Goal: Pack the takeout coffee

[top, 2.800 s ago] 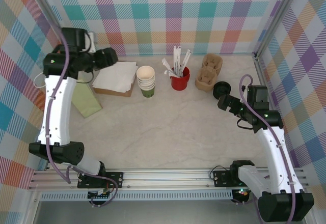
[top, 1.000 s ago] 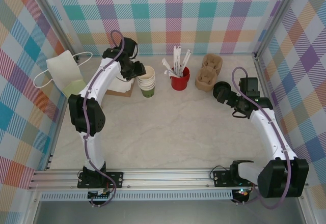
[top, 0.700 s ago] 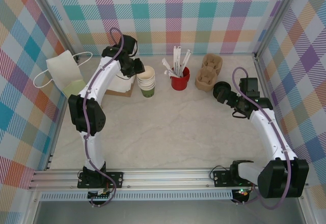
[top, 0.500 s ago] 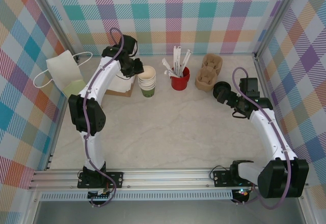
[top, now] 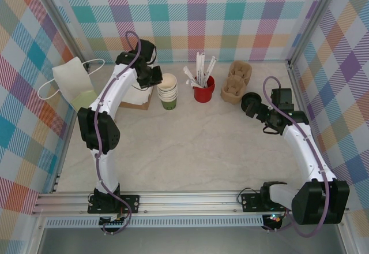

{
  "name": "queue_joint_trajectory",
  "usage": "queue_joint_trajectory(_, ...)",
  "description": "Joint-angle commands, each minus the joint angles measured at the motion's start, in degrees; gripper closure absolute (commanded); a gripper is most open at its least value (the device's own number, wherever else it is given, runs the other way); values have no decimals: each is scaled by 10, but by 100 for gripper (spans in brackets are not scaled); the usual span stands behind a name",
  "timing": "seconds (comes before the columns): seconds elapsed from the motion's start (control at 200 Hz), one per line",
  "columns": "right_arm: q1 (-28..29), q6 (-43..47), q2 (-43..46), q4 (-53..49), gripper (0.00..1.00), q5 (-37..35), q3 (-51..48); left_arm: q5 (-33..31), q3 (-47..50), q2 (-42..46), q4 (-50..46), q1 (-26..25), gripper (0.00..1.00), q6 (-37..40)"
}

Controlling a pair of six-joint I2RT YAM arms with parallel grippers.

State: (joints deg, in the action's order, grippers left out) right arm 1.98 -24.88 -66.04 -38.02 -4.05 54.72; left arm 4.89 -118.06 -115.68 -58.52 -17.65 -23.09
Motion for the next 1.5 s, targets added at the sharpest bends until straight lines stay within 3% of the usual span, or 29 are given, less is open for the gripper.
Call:
queue_joint_trajectory(0.0,3,-5,7,-9,0,5,-5,7,-21,10,-10,-6,95,-1)
queue_joint_trajectory(0.895,3,-4,16,-15,0,9,-2,13,-47,109,-23,-14,96,-12)
queue_joint_trajectory(1.495,3,3,51,-23,0,29,-18,-9,10,201,-29,-118,96,-24)
